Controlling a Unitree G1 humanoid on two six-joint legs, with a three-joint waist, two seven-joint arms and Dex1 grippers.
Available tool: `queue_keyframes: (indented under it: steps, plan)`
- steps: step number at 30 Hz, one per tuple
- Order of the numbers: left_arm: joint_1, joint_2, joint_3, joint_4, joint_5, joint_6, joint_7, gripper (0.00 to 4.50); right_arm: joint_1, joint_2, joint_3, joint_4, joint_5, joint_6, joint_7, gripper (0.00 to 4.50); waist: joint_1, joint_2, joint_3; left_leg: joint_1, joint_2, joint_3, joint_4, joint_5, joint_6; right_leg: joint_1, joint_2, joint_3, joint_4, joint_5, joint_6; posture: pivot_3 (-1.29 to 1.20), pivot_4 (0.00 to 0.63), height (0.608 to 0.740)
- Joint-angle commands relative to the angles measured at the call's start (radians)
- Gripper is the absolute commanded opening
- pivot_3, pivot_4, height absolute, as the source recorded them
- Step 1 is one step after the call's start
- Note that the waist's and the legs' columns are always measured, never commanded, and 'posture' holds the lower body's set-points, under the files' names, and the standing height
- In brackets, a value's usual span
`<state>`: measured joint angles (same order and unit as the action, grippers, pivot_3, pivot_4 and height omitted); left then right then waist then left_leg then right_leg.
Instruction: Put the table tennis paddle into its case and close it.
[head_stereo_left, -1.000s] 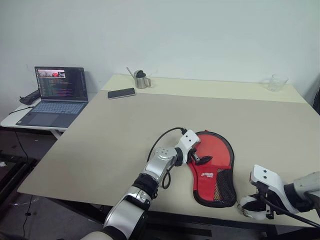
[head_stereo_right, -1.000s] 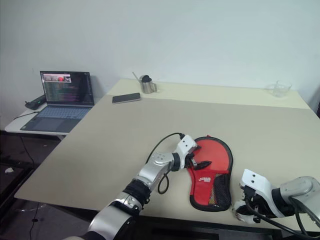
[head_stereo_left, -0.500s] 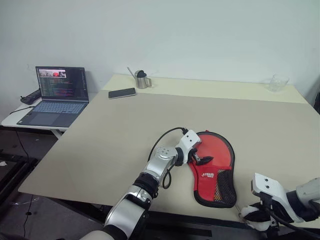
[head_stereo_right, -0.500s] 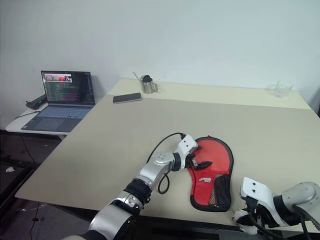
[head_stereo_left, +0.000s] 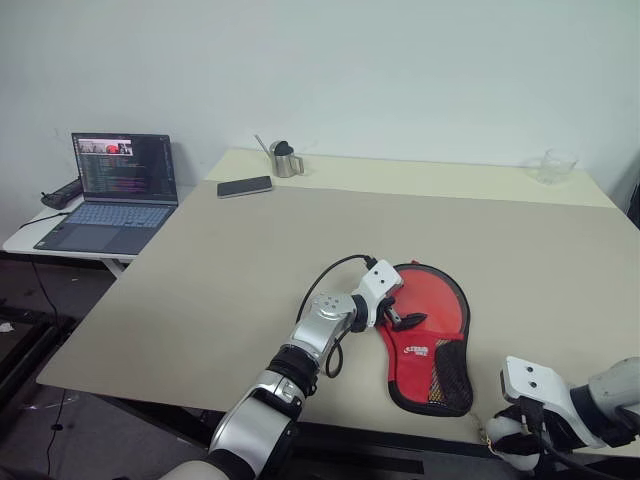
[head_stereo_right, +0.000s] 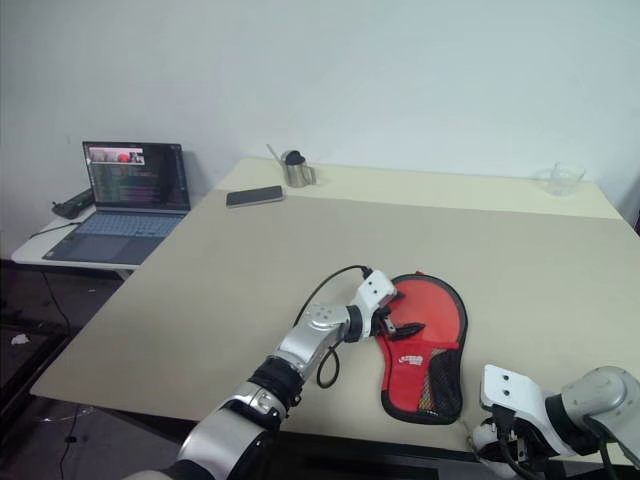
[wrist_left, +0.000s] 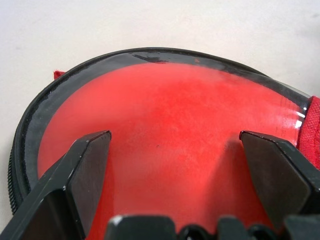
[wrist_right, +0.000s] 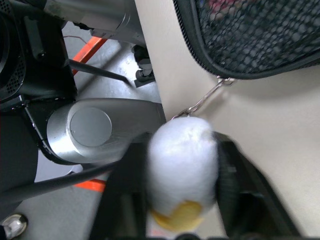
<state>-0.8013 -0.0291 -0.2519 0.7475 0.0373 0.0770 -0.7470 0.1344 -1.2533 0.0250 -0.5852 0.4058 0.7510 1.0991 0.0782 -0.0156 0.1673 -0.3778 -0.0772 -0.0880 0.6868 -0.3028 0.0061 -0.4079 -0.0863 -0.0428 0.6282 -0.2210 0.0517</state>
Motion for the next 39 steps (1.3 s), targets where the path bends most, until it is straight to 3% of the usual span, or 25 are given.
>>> queue_keyframes:
  steps: [1, 4, 10, 15, 19, 23, 29, 34, 39]
  plan:
    - [0.007, -0.009, -0.012, 0.006, 0.012, 0.006, 0.013, 4.5, -0.029, -0.017, 0.006, 0.016, -0.017, -0.016, 0.023, 3.26, -0.001, 0.0, 0.0, 0.0, 0.0, 0.0, 0.0, 0.0, 0.0, 0.0, 0.0, 0.0, 0.0, 0.0, 0.0, 0.0, 0.15, 0.74]
    - [0.004, -0.003, 0.0, -0.001, 0.003, 0.006, 0.02, 4.5, -0.088, -0.016, 0.007, 0.055, -0.027, -0.022, 0.033, 4.34, -0.004, 0.0, 0.0, 0.0, 0.0, 0.0, 0.003, 0.0, 0.0, 0.0, 0.0, 0.0, 0.001, 0.0, 0.0, 0.0, 0.15, 0.74]
    - [0.005, 0.026, 0.067, -0.088, -0.064, 0.002, 0.004, 4.5, -0.318, 0.018, 0.018, 0.179, -0.033, -0.052, 0.07, 4.34, -0.023, 0.001, 0.0, -0.001, 0.0, 0.0, 0.007, -0.001, 0.001, 0.001, 0.001, 0.001, 0.001, 0.0, 0.001, 0.0, 0.15, 0.74]
    - [0.023, 0.112, 0.129, -0.336, -0.197, 0.13, -0.112, 4.5, -0.588, 0.123, 0.072, 0.337, -0.034, -0.087, 0.112, 4.34, -0.05, 0.0, 0.001, -0.003, 0.001, 0.001, 0.007, -0.001, 0.001, -0.003, 0.001, 0.002, 0.002, 0.001, 0.0, 0.0, 0.15, 0.74]
    - [0.096, 0.298, 0.182, -0.681, -0.325, 0.321, -0.218, 4.5, -0.724, 0.176, 0.147, 0.536, -0.115, -0.182, 0.174, 4.34, -0.068, 0.0, 0.001, -0.002, 0.001, 0.001, 0.006, -0.001, 0.001, -0.004, 0.001, 0.003, 0.004, 0.001, 0.0, 0.0, 0.15, 0.74]
    - [0.171, 0.495, 0.268, -0.856, -0.406, 0.448, -0.253, 4.5, -0.831, 0.218, 0.17, 0.746, -0.169, -0.282, 0.225, 4.34, -0.076, 0.002, 0.001, -0.003, 0.0, 0.002, 0.004, -0.001, 0.001, -0.006, 0.001, 0.005, 0.004, 0.001, 0.0, 0.0, 0.15, 0.74]
    - [0.341, 0.803, 0.443, -0.877, -0.436, 0.478, -0.326, 4.5, -0.993, 0.256, 0.162, 1.07, -0.214, -0.366, 0.303, 4.34, -0.082, 0.004, 0.002, -0.003, 0.001, 0.004, 0.004, -0.001, 0.001, -0.009, 0.001, 0.007, 0.008, 0.0, -0.002, 0.0, 0.15, 0.74]
    - [0.447, 0.935, 0.523, -0.847, -0.464, 0.466, -0.388, 4.5, -1.056, 0.267, 0.17, 1.19, -0.253, -0.417, 0.356, 4.34, -0.077, 0.005, 0.003, -0.004, 0.001, 0.007, 0.004, -0.001, 0.001, -0.013, 0.0, 0.008, 0.013, -0.002, -0.004, 0.0, 0.15, 0.74]
    - [0.526, 1.034, 0.607, -0.785, -0.459, 0.42, -0.429, 4.5, -1.072, 0.284, 0.162, 1.139, -0.242, -0.397, 0.397, 4.34, -0.081, 0.008, 0.005, -0.004, 0.002, 0.007, 0.004, -0.001, 0.001, -0.015, 0.0, 0.008, 0.016, -0.003, -0.006, 0.0, 0.15, 0.74]
